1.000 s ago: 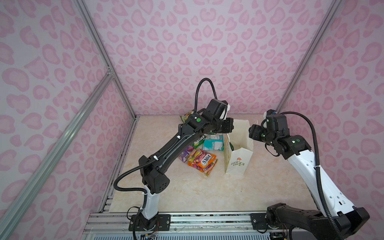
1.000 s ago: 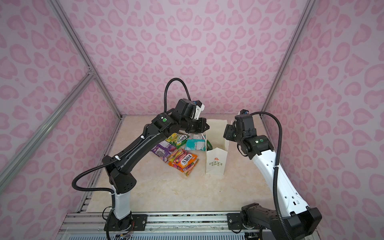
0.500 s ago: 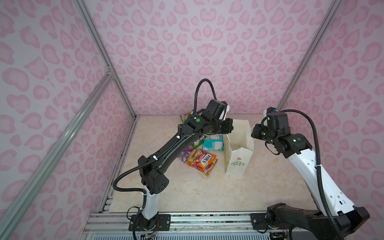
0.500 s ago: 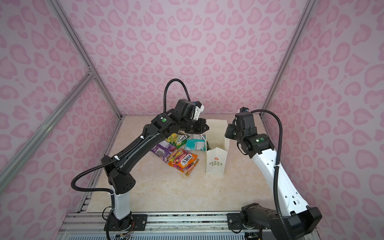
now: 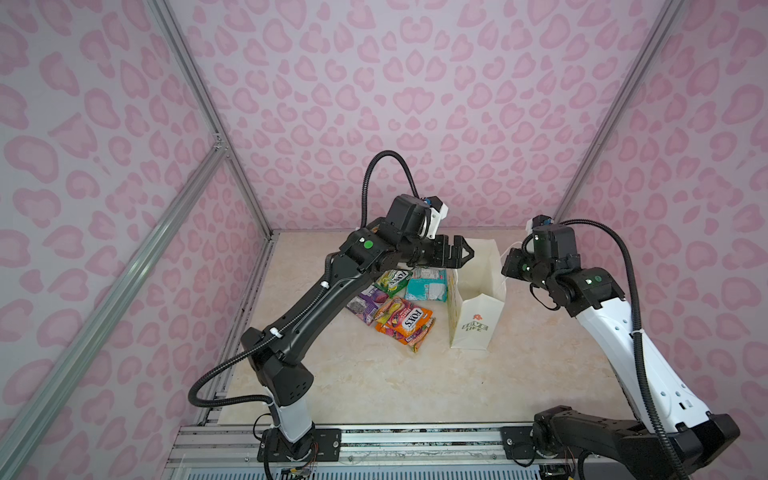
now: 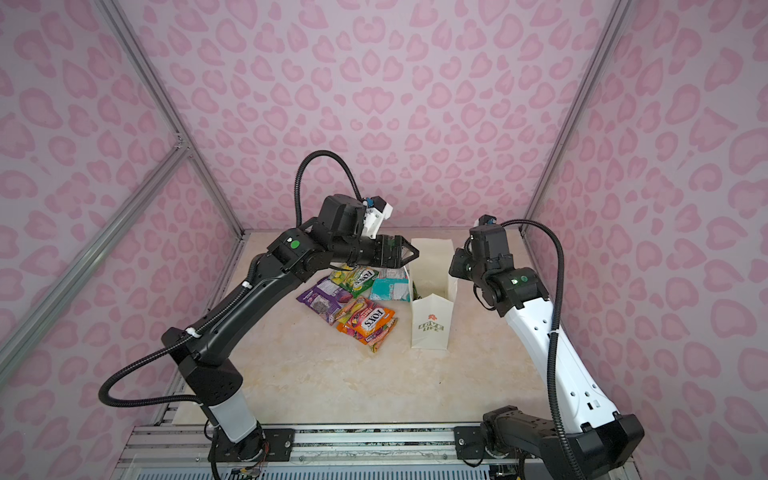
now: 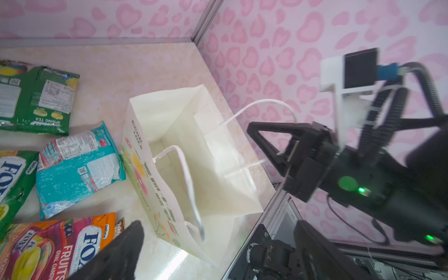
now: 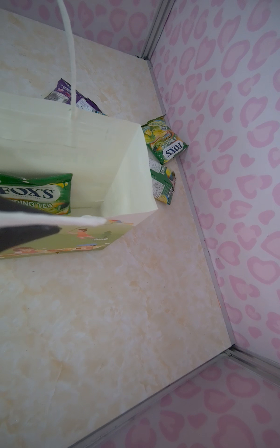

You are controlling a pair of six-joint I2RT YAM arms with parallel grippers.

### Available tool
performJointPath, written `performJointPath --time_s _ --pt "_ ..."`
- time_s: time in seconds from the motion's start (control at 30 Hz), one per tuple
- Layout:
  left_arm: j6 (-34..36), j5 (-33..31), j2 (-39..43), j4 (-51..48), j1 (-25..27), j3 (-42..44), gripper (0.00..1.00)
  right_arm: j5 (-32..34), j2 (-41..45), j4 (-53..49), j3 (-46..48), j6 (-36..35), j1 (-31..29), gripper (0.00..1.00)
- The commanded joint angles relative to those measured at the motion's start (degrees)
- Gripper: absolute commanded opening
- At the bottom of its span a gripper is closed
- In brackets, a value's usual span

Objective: Place the snacks into the paper bag
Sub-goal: 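Withdraw the left gripper from the paper bag back toward the candy pile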

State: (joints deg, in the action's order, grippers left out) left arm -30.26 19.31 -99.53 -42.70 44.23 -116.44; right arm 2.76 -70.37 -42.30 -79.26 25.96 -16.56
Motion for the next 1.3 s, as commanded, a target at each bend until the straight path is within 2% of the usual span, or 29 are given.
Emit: performJointPath --time_s 0.0,0.1,0.17,0.33,0.57,0.77,0.87,0.93,1.07,1.2,1.27 --pt "2.2 1.7 5.3 2.7 -1.6 4.2 0.98 -0.1 0.2 0.5 0.3 -0.2 -0.1 0.0" --pt "1.4 4.6 11.9 6.9 -4.2 11.0 0.98 0.1 0.4 0.7 0.4 -0.3 -0.1 0.0" --pt "0.6 8.7 16.1 11.1 -6.1 15.6 0.98 0.1 0.5 0.8 0.6 -0.4 -0.1 0.0" --pt "-2.7 15.5 23.6 17.7 -11.2 22.8 0.98 -0.4 0.0 1.1 0.7 -0.3 -0.1 0.0" --pt "-7.3 18.6 34.3 20.0 -24.1 34.6 0.98 0.0 0.2 1.2 0.9 -0.6 -0.1 0.0" --pt "-11.8 22.1 39.1 22.6 -34.5 48.0 0.98 -0.5 -0.5 1.4 1.0 -0.6 -0.1 0.0" --pt "-12.6 21.5 39.6 22.9 -37.5 54.4 0.98 -0.8 -0.7 1.5 1.1 -0.4 -0.1 0.0" --pt "-12.5 19.0 39.2 22.6 -38.3 58.4 0.98 -1.0 -0.7 1.8 1.4 -0.4 -0.2 0.0" --pt "-12.6 15.0 35.1 24.1 -38.4 66.1 0.98 -1.5 -1.0 1.7 1.6 -0.4 -0.2 0.0" --pt "-12.1 13.0 30.9 27.3 -38.4 70.5 0.99 -1.8 -0.7 1.7 2.2 -0.4 -0.4 0.0" --pt "-10.9 9.3 29.3 26.6 -38.5 71.5 1.0 -2.0 -0.7 1.8 2.5 -0.4 -0.4 0.0"
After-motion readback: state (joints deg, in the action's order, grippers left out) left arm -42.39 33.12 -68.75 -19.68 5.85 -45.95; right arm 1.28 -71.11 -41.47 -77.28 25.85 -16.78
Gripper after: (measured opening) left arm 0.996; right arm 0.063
